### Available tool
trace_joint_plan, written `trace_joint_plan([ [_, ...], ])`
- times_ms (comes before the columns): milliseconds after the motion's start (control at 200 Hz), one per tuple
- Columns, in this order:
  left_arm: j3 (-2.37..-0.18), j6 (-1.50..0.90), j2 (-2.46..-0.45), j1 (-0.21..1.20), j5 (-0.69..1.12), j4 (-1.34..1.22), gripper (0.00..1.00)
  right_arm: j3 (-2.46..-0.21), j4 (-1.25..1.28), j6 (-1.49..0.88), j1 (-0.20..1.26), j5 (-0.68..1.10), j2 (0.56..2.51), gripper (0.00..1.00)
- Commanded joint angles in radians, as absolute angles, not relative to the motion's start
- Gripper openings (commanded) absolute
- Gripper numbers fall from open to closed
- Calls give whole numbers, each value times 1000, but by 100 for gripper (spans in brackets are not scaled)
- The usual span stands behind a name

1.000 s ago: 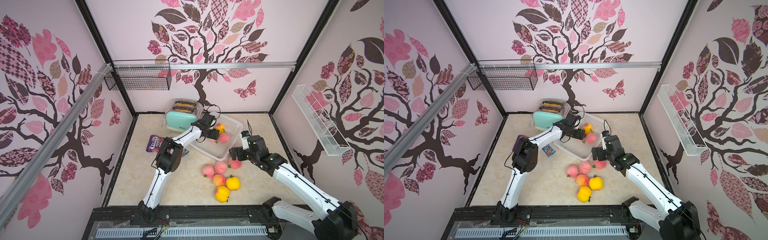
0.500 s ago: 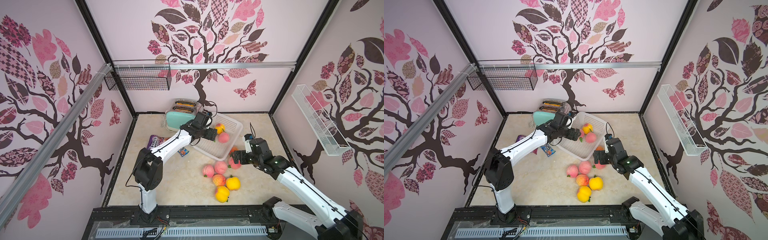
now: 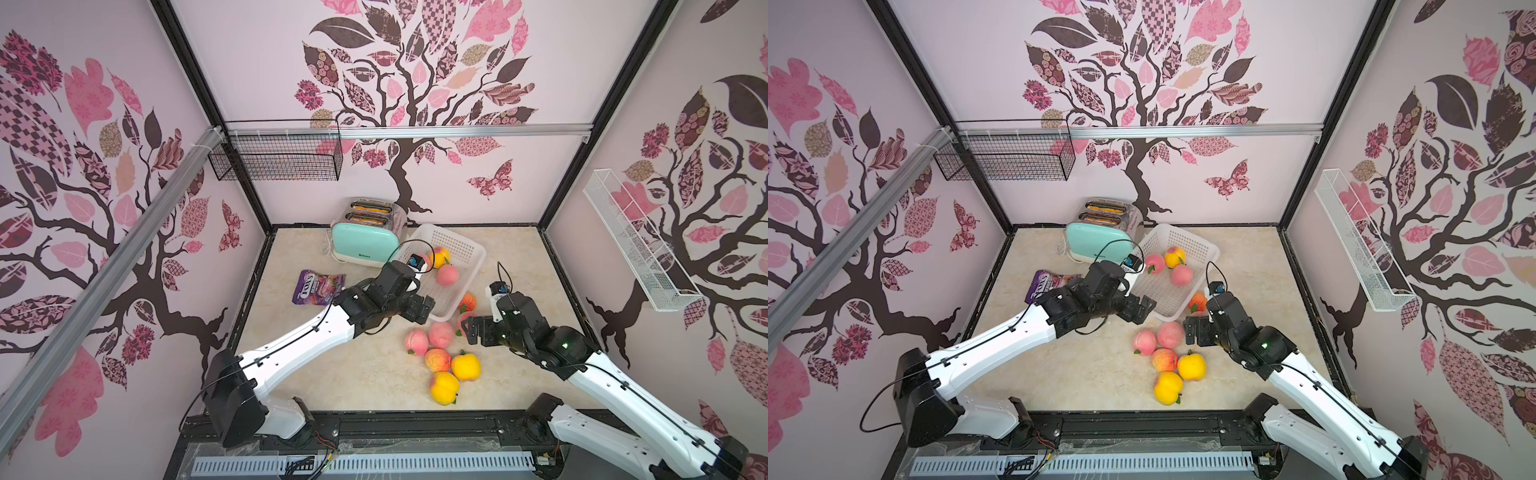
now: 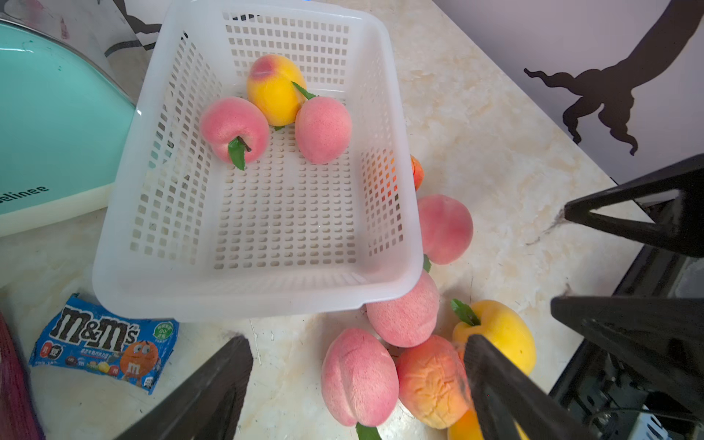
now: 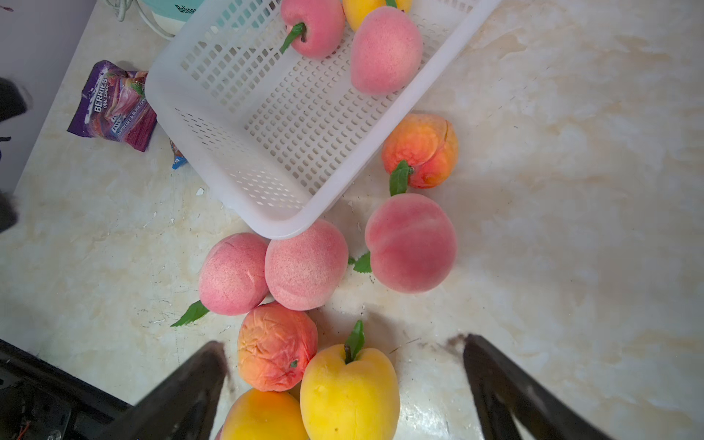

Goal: Put the peaches into the basket
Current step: Pick up the peach from the center of the board.

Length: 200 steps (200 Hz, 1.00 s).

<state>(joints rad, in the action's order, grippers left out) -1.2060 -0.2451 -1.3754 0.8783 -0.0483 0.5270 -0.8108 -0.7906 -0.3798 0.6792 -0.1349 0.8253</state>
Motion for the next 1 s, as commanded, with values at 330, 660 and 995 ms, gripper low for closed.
trace_joint_plan([
  [330,-939,-343,-1198,975,-56,470,93,-764,-908,-639,909,-321,866,100],
  [660,-860,-365,-1150,1074,-57,432,94,-708,-898,-748,1007,-367,932,99],
  [995,-836,-388,-1116,1161,-65,424,95,-635,-857,-775,1014,-356,935,100],
])
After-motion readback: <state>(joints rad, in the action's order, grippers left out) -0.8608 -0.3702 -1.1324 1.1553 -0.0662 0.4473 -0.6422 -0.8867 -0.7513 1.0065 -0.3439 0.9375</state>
